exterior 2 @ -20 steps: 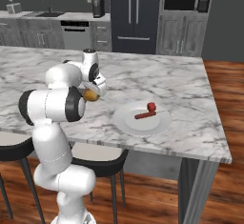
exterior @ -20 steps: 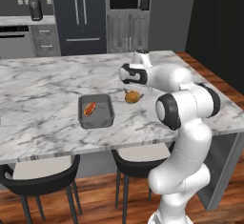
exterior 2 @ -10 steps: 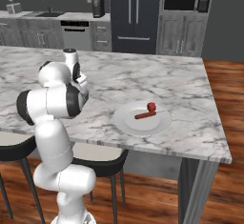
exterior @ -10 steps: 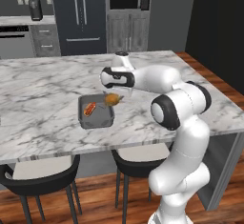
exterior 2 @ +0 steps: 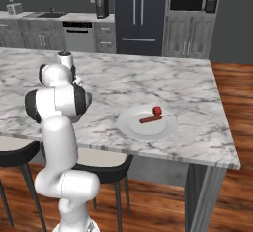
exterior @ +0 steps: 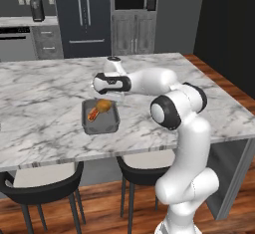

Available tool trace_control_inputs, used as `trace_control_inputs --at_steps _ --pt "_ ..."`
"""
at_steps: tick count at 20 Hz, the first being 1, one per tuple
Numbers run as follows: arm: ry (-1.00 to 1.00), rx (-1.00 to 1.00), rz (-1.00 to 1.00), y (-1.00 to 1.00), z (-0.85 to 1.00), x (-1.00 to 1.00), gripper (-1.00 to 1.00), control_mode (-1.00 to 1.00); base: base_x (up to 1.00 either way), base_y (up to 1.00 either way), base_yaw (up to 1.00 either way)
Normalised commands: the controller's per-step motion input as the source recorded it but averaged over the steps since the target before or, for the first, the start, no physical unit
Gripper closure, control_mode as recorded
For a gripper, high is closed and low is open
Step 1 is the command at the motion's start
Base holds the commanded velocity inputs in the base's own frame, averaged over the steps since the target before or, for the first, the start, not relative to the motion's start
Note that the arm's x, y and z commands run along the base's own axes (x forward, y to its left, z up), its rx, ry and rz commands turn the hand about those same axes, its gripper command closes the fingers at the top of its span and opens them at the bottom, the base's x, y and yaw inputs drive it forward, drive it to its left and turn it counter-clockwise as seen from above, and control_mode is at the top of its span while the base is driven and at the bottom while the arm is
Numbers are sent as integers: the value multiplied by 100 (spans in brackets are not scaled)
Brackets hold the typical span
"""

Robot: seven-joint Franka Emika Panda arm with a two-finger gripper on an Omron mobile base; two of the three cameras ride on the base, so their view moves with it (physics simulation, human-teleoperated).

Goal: Place one cooked food and one vegetable from the large plate to each tupperware container.

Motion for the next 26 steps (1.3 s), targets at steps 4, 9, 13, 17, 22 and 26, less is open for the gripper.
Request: trace_control_inputs --at_steps 4,9,13,17,22,26 --pt "-3 0 9 -21 -29 18 100 -100 0 0 0" --pt "-2 -1 6 1 -37 1 100 -100 0 0 0" --pt "-3 0 6 4 -39 -1 100 -100 0 0 0" --pt "-7 0 6 0 -39 3 100 -100 0 0 0" --pt "-5 0 7 5 -47 15 100 -100 0 0 0" --pt "-7 0 10 11 -51 25 -100 -100 0 0 0"
